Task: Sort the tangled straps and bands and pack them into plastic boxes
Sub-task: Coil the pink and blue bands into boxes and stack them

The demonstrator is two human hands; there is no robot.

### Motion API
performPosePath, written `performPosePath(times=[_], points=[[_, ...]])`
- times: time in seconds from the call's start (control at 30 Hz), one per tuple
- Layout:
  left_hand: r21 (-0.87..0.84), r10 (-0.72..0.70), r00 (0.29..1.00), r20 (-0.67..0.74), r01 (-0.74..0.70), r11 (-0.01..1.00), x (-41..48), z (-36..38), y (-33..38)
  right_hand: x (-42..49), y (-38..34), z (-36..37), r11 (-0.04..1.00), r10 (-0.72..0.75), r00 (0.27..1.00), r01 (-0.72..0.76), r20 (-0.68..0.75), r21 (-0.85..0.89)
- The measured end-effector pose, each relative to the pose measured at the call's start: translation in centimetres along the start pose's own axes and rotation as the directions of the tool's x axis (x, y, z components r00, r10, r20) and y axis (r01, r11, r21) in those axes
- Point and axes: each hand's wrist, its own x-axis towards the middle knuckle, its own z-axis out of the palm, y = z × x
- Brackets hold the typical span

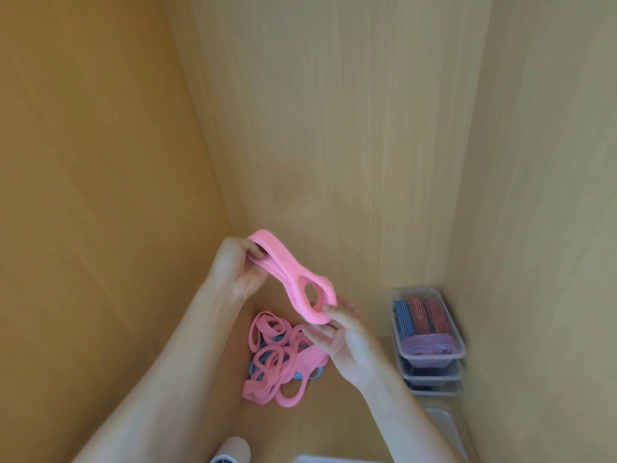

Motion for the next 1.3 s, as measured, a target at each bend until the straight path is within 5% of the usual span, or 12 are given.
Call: performPosePath(times=[0.13, 0.33, 0.5, 0.63, 0.77, 0.93, 1.03, 1.17, 1.3], points=[[0.044, 0.027, 1.0, -0.01, -0.027, 0.999, 0.5, -2.8, -0.5, -0.5, -0.5, -0.6, 0.998, 0.025, 0.999, -0.024, 0.029, -0.055], [0.363, 0.013, 1.0, -0.021, -0.004, 0.932, 0.1, -6.9, -3.6, -1.1, -2.0, -1.4, 0.973, -0.018, 0.998, 0.002, -0.065, -0.232], [0.716, -0.043, 0.994, -0.097, 0.1, 0.69, -1.3, -8.3, -6.5, -1.6, -3.4, -1.4, 0.954, -0.037, 0.998, 0.02, -0.052, -0.298], [0.848, 0.0, 0.998, 0.055, -0.047, 0.528, -2.9, -8.8, -9.6, -2.4, -3.4, -1.2, 0.929, -0.04, 0.998, 0.023, -0.041, -0.369], [0.963, 0.078, 0.978, 0.192, -0.203, 0.179, -4.2, -9.4, -12.4, -2.9, -2.9, -1.2, 0.918, -0.048, 0.998, 0.026, -0.044, -0.396], [0.976, 0.176, 0.961, 0.212, -0.216, 0.003, -5.2, -8.4, -13.2, -3.2, -1.9, -0.5, 0.922, -0.021, 0.999, 0.011, -0.023, -0.387], [0.948, 0.2, 0.947, 0.252, -0.283, 0.145, -5.7, -7.9, -13.1, -3.4, -1.1, 0.0, 0.931, -0.015, 1.0, 0.008, -0.017, -0.365], [0.844, 0.158, 0.984, 0.079, -0.15, 0.515, -5.9, -8.0, -12.6, -3.8, -0.1, 0.6, 0.936, -0.005, 1.0, -0.004, -0.024, -0.353], [0.733, 0.193, 0.981, -0.009, -0.125, 0.668, -6.1, -8.2, -12.2, -3.6, 1.0, 1.1, 0.927, -0.024, 0.998, -0.001, -0.062, -0.374]])
